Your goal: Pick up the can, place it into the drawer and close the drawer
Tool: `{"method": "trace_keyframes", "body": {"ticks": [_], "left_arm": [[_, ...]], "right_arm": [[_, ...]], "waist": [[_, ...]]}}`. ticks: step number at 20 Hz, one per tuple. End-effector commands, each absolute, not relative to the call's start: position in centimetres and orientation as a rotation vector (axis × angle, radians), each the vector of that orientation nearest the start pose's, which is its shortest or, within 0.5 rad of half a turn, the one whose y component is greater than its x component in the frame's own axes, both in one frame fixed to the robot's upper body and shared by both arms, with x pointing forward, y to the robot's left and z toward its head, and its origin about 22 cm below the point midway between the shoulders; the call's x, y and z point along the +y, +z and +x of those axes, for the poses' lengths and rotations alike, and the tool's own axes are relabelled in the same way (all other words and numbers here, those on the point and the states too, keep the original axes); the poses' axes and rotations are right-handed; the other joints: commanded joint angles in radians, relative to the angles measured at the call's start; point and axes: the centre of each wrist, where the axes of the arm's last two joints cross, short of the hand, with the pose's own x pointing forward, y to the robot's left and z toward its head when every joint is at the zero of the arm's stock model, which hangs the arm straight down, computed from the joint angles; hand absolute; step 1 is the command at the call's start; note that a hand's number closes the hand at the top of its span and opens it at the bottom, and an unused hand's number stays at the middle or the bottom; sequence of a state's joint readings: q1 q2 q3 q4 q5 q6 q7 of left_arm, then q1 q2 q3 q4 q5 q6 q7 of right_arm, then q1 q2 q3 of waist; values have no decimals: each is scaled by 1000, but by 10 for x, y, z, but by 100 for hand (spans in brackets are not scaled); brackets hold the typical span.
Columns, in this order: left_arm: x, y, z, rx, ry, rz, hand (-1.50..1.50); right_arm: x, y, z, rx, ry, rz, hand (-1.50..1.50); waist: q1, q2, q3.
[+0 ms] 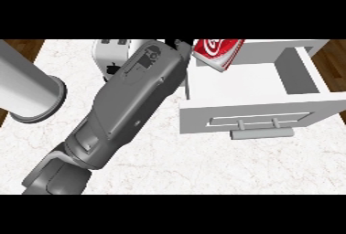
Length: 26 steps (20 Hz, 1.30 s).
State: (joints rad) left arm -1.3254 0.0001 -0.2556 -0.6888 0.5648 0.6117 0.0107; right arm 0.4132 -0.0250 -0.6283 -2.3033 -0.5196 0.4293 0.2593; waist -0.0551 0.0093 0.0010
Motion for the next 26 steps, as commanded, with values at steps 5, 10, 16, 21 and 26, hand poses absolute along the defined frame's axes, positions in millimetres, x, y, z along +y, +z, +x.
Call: {"method": "trace_keyframes", "body": {"ticks": [5,10,16,21,26], "left_arm": [[-14,201,416,-1689,47,-79,150],[-17,206,420,-1647,44,-94,150],[-19,186,417,-1644,29,-6,150],[-14,176,422,-1624,38,31,-150],[-11,167,421,-1635,76,55,-150]], "right_arm": [[-363,113,85,-1816,-120,-98,-150],[-352,126,90,-1803,-115,-110,-150],[-357,129,99,-1822,-85,-104,-150],[-353,127,99,-1810,-79,-107,-150],[-357,123,98,-1806,-93,-117,-150]], "waist": [[-31,5,2],[-18,5,1],[-42,10,2],[-37,13,1],[-38,13,2]]}}
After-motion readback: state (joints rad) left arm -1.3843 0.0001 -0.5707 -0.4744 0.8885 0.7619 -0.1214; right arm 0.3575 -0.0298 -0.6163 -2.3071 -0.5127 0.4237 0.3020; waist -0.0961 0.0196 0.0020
